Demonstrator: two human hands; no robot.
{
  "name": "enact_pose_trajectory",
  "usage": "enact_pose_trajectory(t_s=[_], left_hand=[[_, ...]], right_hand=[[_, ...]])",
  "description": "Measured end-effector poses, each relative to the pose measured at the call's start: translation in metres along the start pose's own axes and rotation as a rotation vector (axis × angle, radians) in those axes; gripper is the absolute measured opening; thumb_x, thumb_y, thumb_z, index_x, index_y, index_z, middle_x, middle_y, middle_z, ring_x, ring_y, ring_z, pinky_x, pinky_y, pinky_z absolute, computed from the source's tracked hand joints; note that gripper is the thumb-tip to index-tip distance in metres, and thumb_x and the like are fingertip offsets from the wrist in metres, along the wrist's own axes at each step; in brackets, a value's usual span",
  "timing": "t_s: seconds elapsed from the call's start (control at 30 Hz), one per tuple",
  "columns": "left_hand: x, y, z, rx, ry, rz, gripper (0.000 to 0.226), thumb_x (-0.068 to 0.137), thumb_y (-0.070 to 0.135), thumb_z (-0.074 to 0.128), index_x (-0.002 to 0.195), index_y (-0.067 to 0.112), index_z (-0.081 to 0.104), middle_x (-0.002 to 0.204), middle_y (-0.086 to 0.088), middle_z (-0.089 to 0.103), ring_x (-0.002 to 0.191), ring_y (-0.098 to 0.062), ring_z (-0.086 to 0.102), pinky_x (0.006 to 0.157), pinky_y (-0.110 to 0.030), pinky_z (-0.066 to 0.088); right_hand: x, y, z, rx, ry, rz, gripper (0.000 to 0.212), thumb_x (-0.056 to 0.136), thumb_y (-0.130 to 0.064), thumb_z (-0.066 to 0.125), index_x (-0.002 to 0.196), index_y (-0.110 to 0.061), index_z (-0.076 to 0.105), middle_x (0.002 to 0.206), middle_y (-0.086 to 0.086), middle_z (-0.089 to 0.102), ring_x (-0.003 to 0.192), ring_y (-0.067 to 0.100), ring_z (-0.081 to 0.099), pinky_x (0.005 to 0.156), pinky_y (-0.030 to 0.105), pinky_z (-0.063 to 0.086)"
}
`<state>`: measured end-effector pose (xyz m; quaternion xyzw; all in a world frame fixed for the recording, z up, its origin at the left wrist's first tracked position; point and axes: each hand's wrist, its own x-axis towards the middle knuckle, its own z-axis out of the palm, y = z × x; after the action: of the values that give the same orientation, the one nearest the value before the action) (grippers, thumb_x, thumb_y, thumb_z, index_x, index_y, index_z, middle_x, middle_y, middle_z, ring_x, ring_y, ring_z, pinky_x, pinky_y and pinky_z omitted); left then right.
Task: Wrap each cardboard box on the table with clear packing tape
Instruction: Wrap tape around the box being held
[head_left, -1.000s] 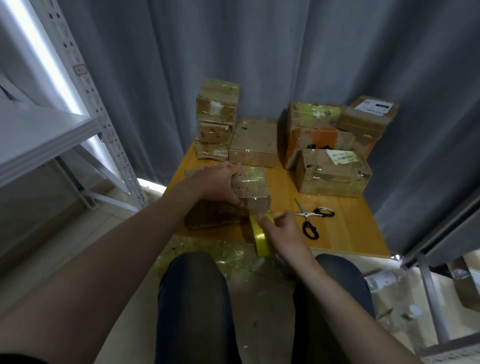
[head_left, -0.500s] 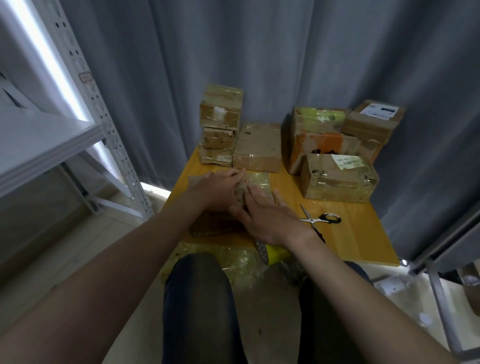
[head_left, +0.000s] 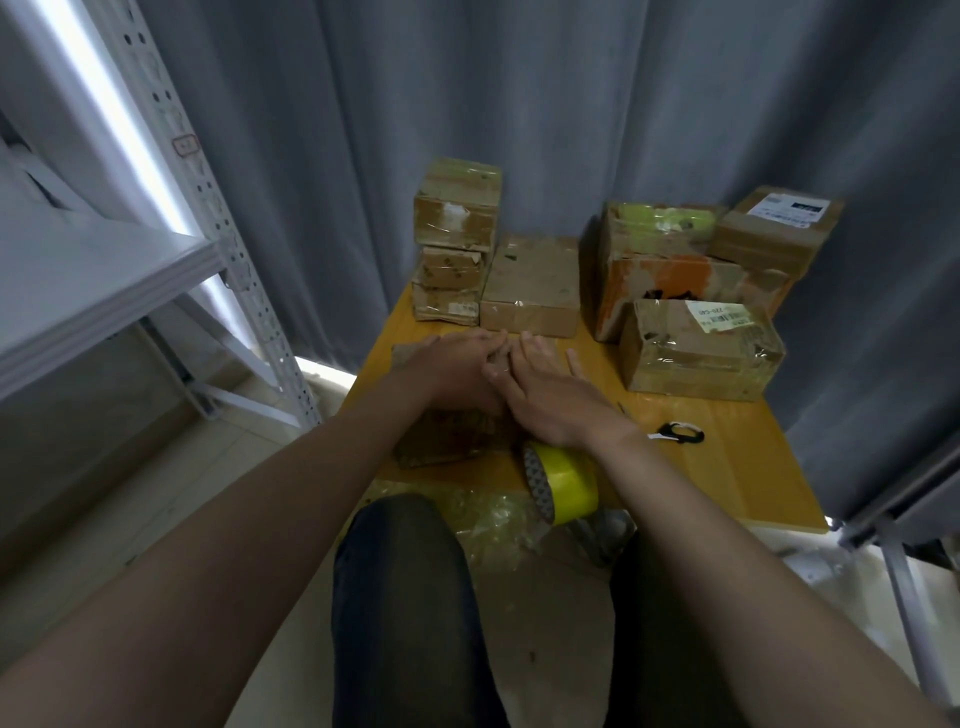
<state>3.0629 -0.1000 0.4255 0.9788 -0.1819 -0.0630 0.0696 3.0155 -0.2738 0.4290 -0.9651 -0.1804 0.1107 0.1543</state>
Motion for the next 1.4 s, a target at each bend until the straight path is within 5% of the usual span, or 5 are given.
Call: enact_pose_trajectory(t_s=[0.47, 0.77, 1.03, 1.17, 1.4], left_hand=[[0.006, 0.016, -0.036, -0.187, -0.133, -0.079, 0.088, 0.063, 0.057, 0.089, 0.137, 0.018, 0.059, 0.128, 0.000, 0.066, 0.113, -0.020, 0.062, 0.098, -0.041, 0.053], [0.009, -0.006, -0.052, -0.467, -0.486, -0.160, 0.079, 0.057, 0.075, 0.081, 0.115, 0.021, 0.076, 0.108, 0.001, 0.078, 0.102, -0.021, 0.074, 0.100, -0.046, 0.056], [0.001, 0.002, -0.067, -0.159, -0.031, -0.170, 0.067, 0.077, 0.063, 0.078, 0.128, 0.020, 0.071, 0.125, 0.002, 0.071, 0.111, -0.019, 0.064, 0.100, -0.040, 0.052], [-0.006, 0.017, -0.052, -0.248, -0.251, -0.050, 0.093, 0.073, 0.057, 0.085, 0.150, 0.028, 0.041, 0.141, 0.008, 0.052, 0.124, -0.016, 0.053, 0.103, -0.030, 0.043], [-0.003, 0.015, -0.008, -0.013, 0.046, -0.174, 0.103, 0.055, 0.083, 0.073, 0.138, 0.029, 0.046, 0.144, 0.003, 0.055, 0.131, -0.026, 0.052, 0.105, -0.059, 0.038]], right_hand=[[-0.075, 0.019, 0.019, 0.385, 0.333, -0.014, 0.083, 0.103, -0.036, 0.060, 0.164, -0.025, 0.006, 0.169, -0.012, 0.000, 0.152, 0.012, 0.009, 0.121, 0.030, 0.018], [-0.105, 0.016, -0.001, 1.140, 0.430, -0.037, 0.012, 0.099, -0.027, 0.066, 0.093, -0.018, 0.072, 0.074, -0.005, 0.074, 0.068, 0.003, 0.066, 0.063, 0.014, 0.050], [-0.044, 0.023, -0.011, 1.037, 0.496, -0.073, 0.021, 0.104, -0.033, 0.059, 0.100, -0.018, 0.074, 0.092, 0.002, 0.076, 0.081, 0.005, 0.068, 0.071, 0.026, 0.054], [-0.017, 0.017, -0.018, 0.972, 0.540, -0.044, 0.030, 0.104, -0.039, 0.058, 0.086, -0.019, 0.073, 0.070, -0.011, 0.068, 0.064, -0.004, 0.061, 0.058, 0.016, 0.046], [-0.007, 0.011, -0.021, 0.960, 0.559, -0.011, 0.033, 0.105, -0.033, 0.057, 0.076, -0.021, 0.068, 0.058, -0.014, 0.064, 0.055, -0.007, 0.056, 0.052, 0.011, 0.041]])
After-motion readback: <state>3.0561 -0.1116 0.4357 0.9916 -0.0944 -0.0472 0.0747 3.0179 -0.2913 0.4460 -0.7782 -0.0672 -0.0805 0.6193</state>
